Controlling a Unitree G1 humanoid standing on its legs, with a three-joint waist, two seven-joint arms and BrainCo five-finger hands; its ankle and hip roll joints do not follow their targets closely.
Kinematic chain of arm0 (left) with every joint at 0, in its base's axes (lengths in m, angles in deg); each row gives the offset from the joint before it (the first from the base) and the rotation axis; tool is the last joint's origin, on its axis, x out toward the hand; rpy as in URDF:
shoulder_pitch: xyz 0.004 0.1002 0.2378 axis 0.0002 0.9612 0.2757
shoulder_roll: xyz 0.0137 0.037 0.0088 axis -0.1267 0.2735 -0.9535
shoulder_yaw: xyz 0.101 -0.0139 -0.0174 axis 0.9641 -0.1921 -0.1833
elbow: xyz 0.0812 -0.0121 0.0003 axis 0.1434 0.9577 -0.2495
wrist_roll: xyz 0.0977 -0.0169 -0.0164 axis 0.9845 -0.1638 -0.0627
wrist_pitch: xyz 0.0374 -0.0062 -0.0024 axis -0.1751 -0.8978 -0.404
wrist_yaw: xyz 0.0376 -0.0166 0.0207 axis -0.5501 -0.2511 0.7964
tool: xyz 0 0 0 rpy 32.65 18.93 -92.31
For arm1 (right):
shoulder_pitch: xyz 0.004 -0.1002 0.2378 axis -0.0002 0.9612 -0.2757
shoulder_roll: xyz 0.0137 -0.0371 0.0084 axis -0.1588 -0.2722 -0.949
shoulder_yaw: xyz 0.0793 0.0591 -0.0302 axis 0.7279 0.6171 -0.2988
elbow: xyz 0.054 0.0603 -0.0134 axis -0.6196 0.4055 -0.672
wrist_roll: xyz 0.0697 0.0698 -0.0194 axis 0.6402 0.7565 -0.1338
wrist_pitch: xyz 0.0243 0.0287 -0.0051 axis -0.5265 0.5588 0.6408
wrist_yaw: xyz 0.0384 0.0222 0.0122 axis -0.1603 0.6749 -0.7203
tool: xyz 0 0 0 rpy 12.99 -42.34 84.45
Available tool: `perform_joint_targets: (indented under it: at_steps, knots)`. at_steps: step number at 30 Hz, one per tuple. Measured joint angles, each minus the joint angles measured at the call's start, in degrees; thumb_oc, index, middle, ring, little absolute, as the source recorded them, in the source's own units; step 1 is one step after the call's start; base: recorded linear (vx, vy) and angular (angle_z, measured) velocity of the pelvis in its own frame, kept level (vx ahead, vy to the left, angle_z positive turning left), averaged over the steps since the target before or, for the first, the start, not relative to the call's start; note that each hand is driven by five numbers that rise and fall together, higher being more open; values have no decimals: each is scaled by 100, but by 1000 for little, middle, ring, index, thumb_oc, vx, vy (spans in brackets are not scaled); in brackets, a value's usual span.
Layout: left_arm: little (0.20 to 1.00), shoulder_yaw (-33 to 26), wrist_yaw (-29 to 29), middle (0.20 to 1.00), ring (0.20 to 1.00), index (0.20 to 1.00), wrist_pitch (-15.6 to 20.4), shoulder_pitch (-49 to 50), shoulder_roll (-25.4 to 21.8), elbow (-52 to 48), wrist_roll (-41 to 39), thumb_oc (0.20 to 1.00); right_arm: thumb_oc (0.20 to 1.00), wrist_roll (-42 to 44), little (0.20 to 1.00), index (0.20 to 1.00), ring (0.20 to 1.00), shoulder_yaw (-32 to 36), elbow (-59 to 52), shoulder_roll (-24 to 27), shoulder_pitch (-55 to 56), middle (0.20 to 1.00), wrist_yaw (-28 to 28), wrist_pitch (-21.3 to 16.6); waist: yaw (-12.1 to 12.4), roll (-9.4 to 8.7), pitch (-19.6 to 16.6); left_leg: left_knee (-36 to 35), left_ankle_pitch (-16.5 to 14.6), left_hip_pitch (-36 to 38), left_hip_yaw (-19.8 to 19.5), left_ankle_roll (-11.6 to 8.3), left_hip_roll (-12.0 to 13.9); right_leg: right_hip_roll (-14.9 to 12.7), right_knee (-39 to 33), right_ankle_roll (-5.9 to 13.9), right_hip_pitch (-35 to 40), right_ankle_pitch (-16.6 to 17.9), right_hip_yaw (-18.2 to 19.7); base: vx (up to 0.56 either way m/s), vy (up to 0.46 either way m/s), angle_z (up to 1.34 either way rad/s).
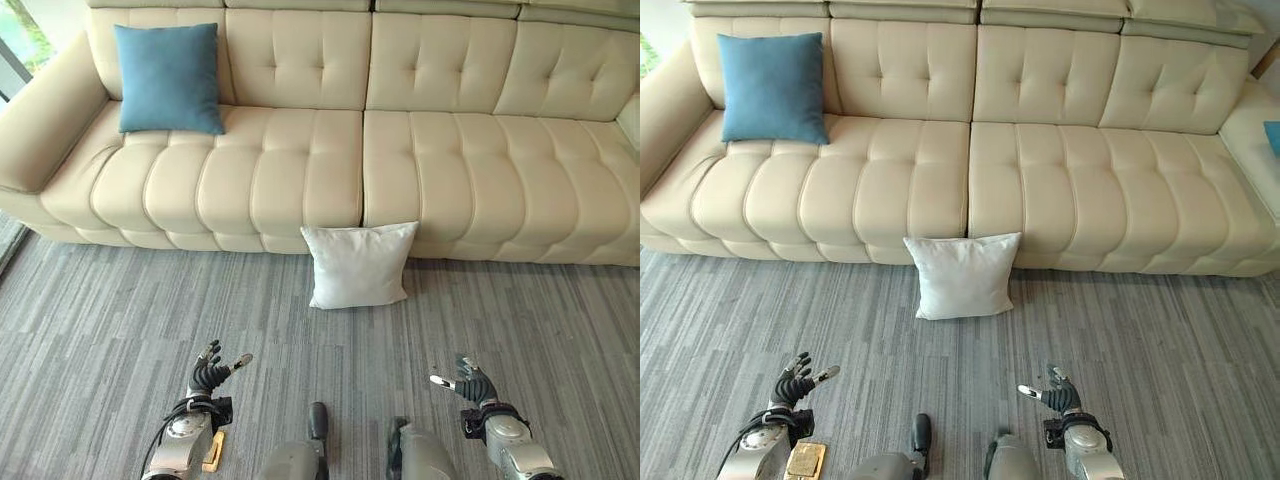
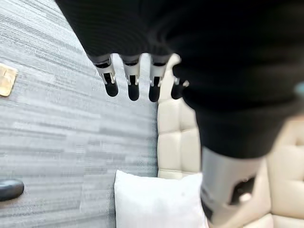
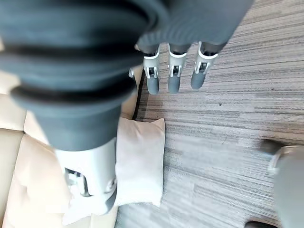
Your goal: Pick up all the scattered cushions and arrange them neatly on the sofa.
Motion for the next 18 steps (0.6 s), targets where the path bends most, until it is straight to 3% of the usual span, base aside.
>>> perform_joint_targets:
  at_steps: [2, 4, 7, 8, 10, 11, 14, 18]
  knots:
    - [1000, 3, -5, 1000, 1000, 1000, 4, 26, 33, -29, -10, 1000, 1000, 4, 1000, 1000, 1000, 18, 109, -74, 96, 1000, -3, 4, -55, -99, 9, -83, -66, 139, -57, -101, -23, -11, -420, -54, -42, 338, -69, 344, -167, 20]
    - [1000, 9, -19, 1000, 1000, 1000, 9, 152, 82, -253, -119, 1000, 1000, 12, 1000, 1000, 1000, 87, 233, -159, 168, 1000, -5, 5, -116, -125, -9, -115, -168, 292, -202, -246, 12, -19, -211, -123, 74, 424, -92, 408, -215, 31]
    - [1000, 48, -126, 1000, 1000, 1000, 37, 303, 200, -500, -346, 1000, 1000, 117, 1000, 1000, 1000, 252, 364, -137, 293, 1000, -13, 3, -149, 66, -87, 1, -394, 442, -370, -544, 309, 249, -314, -396, 374, 731, -226, 244, -169, 27]
    - [1000, 38, -143, 1000, 1000, 1000, 43, 327, 220, -545, -473, 1000, 1000, 133, 1000, 1000, 1000, 252, 368, -52, 186, 1000, -15, -3, -138, 196, -77, 210, -479, 419, -381, -688, 475, 453, -422, -512, 504, 781, -249, 198, -130, 3]
    - [1000, 0, -156, 1000, 1000, 1000, 42, 325, 264, -545, -478, 1000, 1000, 169, 1000, 1000, 1000, 239, 373, 54, 82, 1000, -16, -9, -132, 236, -81, 554, -516, 388, -391, -746, 589, 588, -546, -769, 705, 827, -315, 127, -70, 2]
    - [1000, 8, -170, 1000, 1000, 1000, 48, 279, 313, -543, -504, 1000, 1000, 216, 1000, 1000, 1000, 260, 353, 131, 38, 1000, -9, -18, -141, 233, -84, 883, -538, 305, -411, -778, 614, 621, -658, -799, 863, 874, -337, 119, -40, 9]
    - [1000, 38, -185, 1000, 1000, 1000, 100, 178, 425, -560, -675, 1000, 1000, 228, 1000, 1000, 1000, 262, 265, 331, -69, 1000, -7, -25, -133, 263, -74, 1344, -613, 79, -519, -904, 598, 687, -958, -1026, 1203, 869, -311, 249, -46, 4]
    - [1000, 42, -197, 1000, 1000, 1000, 113, 148, 448, -571, -692, 1000, 1000, 226, 1000, 1000, 1000, 231, 227, 334, -104, 1000, -15, -21, -68, 207, -3, 707, -522, -287, -559, -1048, 374, 731, -1513, -1091, 1641, 958, -180, 227, 6, -3]
